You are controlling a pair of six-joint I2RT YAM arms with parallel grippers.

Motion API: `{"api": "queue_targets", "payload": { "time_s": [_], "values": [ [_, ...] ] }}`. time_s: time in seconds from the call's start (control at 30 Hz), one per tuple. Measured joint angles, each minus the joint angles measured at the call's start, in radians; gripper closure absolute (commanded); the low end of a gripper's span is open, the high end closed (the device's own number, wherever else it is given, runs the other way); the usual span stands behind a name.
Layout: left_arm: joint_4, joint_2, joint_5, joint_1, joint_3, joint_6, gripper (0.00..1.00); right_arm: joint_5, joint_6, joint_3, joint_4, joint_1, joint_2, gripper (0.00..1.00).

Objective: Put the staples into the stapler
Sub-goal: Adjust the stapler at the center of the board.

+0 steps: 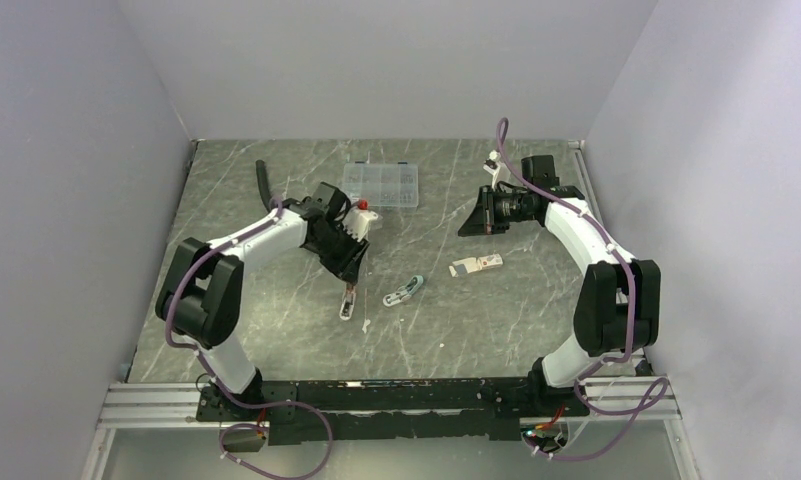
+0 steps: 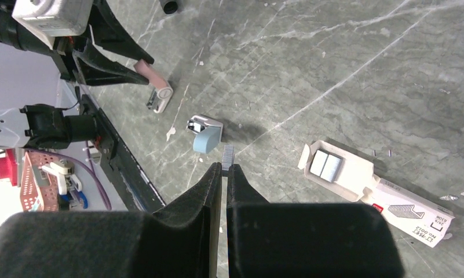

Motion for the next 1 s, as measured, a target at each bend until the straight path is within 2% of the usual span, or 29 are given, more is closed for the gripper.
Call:
{"api": "queue_targets", "payload": {
  "time_s": [0.13,0.27,0.4,0.5,0.67,0.8,1.0],
  "values": [
    [-0.001,-0.003,0.008,-0.002,-0.019,-0.014,0.47,0.004,-0.001,0.0,0.0,0.0,0.0,1.0],
    [0.0,-0.02,0.024,0.005,-0.019,0.048,0.38,0.005,-0.001,0.0,0.001,0.0,0.0,1.0],
    [-0.006,-0.039,0.068,0.018,-0.014,0.187,0.3,0.007,-0.001,0.0,0.0,0.0,0.0,1.0],
    [-0.044,-0.038,0.118,0.029,0.011,0.351,0.27,0.007,-0.001,0.0,0.001,0.0,0.0,1.0],
    [-0.172,0.007,0.187,0.033,0.122,0.644,0.26,0.007,-0.001,0.0,0.001,0.0,0.0,1.0],
    [-0.31,0.118,0.224,0.033,0.257,0.851,0.28,0.007,-0.001,0.0,0.001,0.0,0.0,1.0],
    [-0.465,0.255,0.24,0.033,0.362,1.015,0.32,0.007,-0.019,0.0,0.001,0.0,0.0,1.0]
  ]
}}
